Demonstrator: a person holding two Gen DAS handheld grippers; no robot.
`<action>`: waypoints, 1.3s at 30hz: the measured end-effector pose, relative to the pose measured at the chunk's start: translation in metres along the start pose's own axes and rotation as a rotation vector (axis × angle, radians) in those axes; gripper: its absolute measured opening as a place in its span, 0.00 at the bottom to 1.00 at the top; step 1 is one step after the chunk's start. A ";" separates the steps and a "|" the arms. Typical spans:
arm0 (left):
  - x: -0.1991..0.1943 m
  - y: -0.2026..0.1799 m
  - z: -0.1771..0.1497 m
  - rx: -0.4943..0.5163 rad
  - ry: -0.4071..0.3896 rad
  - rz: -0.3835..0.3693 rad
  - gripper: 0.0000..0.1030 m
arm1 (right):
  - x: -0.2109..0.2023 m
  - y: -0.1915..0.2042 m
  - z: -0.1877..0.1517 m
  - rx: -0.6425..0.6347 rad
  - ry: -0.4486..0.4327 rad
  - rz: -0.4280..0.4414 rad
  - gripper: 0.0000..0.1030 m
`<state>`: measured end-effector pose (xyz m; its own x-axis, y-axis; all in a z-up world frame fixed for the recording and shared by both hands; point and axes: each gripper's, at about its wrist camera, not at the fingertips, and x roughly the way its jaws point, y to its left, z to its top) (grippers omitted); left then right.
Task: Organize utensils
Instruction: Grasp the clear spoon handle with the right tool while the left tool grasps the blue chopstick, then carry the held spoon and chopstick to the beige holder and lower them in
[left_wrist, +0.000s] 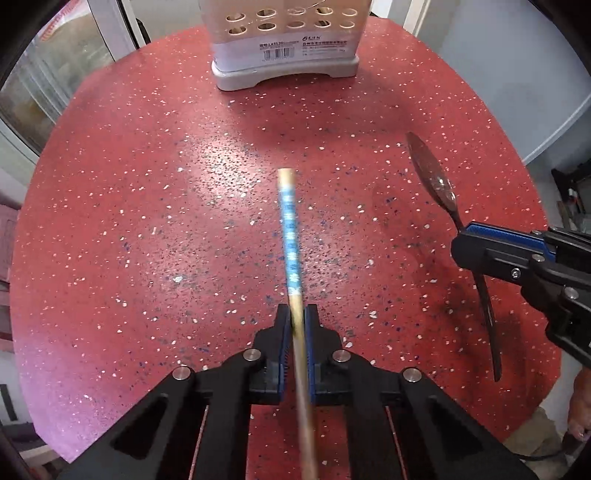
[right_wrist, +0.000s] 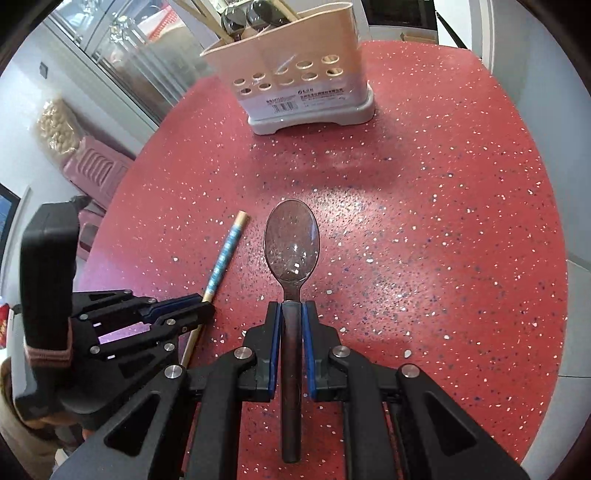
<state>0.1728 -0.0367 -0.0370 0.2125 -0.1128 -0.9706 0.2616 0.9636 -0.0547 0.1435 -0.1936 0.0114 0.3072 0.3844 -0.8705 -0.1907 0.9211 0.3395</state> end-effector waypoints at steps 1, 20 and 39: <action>-0.001 0.002 0.000 -0.007 -0.010 -0.008 0.34 | -0.002 -0.001 0.000 0.002 -0.004 0.005 0.12; -0.109 0.034 -0.022 -0.205 -0.474 -0.214 0.34 | -0.038 -0.014 0.010 -0.005 -0.109 0.099 0.12; -0.170 0.054 0.060 -0.225 -0.698 -0.250 0.34 | -0.088 0.009 0.101 -0.099 -0.259 0.102 0.12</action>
<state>0.2070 0.0196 0.1393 0.7360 -0.3885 -0.5544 0.1987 0.9068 -0.3717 0.2091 -0.2129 0.1274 0.5074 0.4894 -0.7093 -0.3187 0.8713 0.3732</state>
